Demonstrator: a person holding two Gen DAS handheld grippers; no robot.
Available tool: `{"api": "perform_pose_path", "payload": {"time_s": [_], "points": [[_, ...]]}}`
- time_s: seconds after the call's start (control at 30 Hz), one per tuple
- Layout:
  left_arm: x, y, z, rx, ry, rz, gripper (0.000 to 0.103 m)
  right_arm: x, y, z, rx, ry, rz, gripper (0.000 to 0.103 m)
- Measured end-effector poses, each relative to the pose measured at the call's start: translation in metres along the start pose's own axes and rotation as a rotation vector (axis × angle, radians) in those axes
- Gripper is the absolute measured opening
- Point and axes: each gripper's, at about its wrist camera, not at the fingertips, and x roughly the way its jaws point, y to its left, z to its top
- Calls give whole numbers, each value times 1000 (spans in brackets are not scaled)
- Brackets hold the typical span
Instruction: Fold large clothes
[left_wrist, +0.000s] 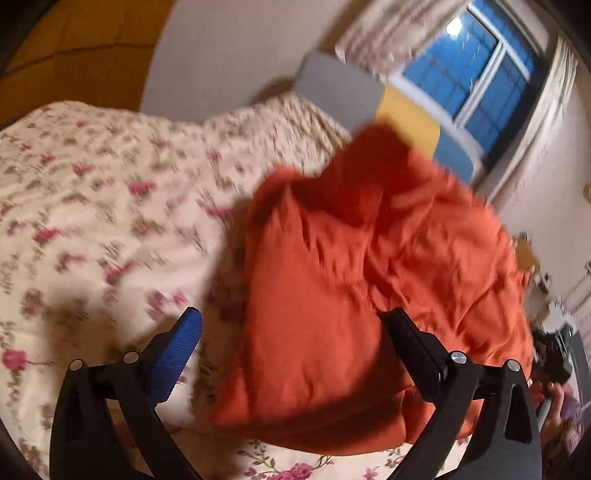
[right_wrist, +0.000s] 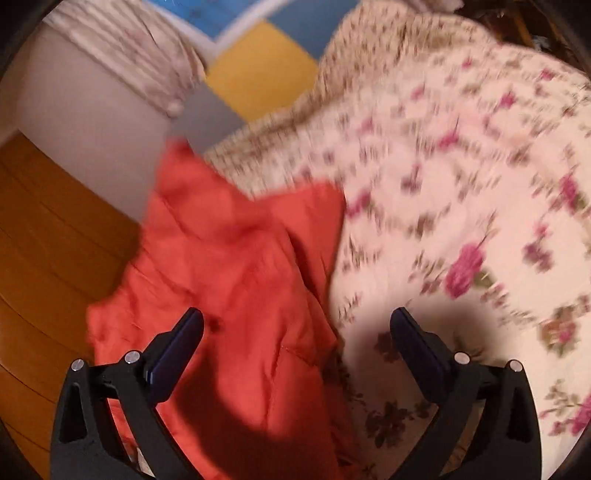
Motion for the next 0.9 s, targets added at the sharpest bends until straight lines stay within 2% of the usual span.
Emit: {"api": "perform_pose_path", "payload": {"time_s": [0.07, 0.1, 0.13, 0.17, 0.23, 0.27, 0.3, 0.43, 0.47, 0.53, 0.63, 0.9], "points": [[15, 1, 0, -34, 41, 13, 100, 6, 2, -1, -13, -7, -10, 100], [21, 3, 1, -85, 60, -10, 100, 9, 5, -1, -18, -1, 11, 97], [27, 5, 0, -133, 77, -29, 99, 15, 5, -2, -8, 22, 42, 85], [29, 3, -1, -139, 73, -22, 98, 20, 7, -4, 3, 49, 67, 76], [32, -10, -3, -91, 92, -23, 80, 26, 12, -7, -5, 57, 36, 70], [32, -16, -5, -64, 102, -15, 76, 25, 13, -9, -18, 55, 27, 66], [31, -20, -6, -43, 105, -14, 69, 24, 14, -10, -19, 52, 25, 64], [19, -30, -15, 6, 118, -25, 46, 14, 13, -21, -8, 42, 54, 45], [14, -32, -19, 17, 121, -28, 44, 9, 13, -23, -4, 41, 64, 42], [7, -37, -25, 32, 130, -34, 39, -3, 7, -30, -2, 40, 80, 40], [-5, -43, -34, 40, 135, -37, 38, -13, 15, -31, 5, 43, 84, 40], [-52, -46, -86, 20, 144, -93, 38, -76, -8, -77, 16, 54, 104, 40]]}}
